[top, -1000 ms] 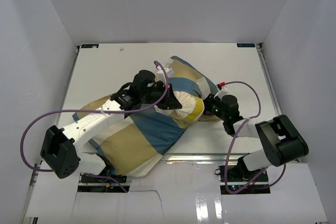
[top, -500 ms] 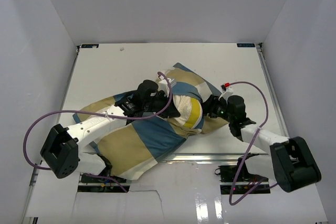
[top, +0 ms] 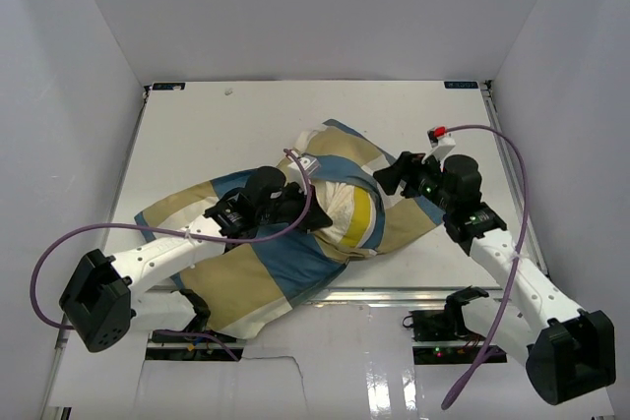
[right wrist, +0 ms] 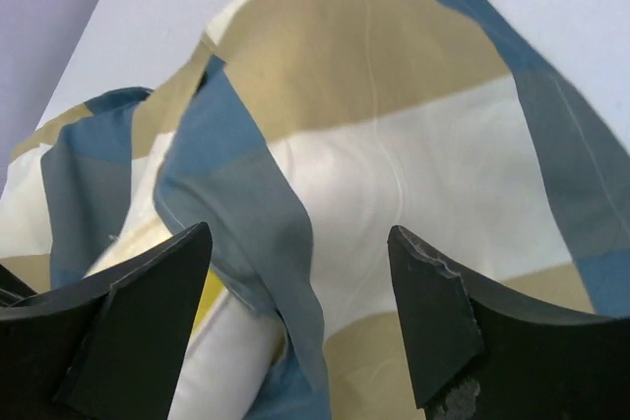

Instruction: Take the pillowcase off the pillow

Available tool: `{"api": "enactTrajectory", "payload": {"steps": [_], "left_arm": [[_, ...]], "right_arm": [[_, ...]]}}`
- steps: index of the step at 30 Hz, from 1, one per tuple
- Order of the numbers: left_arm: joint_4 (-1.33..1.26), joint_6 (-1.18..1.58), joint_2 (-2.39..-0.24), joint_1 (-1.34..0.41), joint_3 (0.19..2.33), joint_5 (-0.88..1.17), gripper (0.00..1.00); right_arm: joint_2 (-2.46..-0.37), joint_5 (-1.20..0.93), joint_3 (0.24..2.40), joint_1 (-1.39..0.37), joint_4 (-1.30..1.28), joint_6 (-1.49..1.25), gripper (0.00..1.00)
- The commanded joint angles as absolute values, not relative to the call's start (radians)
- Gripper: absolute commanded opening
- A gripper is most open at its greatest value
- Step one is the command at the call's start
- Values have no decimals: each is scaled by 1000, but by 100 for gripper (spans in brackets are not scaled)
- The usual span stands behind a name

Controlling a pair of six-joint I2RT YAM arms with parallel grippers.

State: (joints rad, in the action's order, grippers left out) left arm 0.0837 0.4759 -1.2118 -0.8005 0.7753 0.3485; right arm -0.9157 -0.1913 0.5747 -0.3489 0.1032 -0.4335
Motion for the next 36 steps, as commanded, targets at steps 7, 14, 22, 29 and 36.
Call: {"api": "enactTrajectory", "payload": {"steps": [7, 14, 22, 29, 36], "left_arm": [[89, 495, -1210, -831, 724, 359, 0], [90, 491, -1210, -842, 735, 347, 0], [115, 491, -1174, -848, 742, 347, 0], [63, 534, -1091, -868, 756, 563, 0], [78, 557, -930, -897, 747, 637, 0]], "right_arm": [[-1177, -446, 868, -350, 25, -227, 79], [-1408, -555, 957, -429, -31, -129, 78], [-1607, -483, 1047, -437, 41, -186, 14], [-1805, -290, 1308, -350, 24, -317, 8], [-2020, -300, 1428, -249, 87, -455, 8]]}}
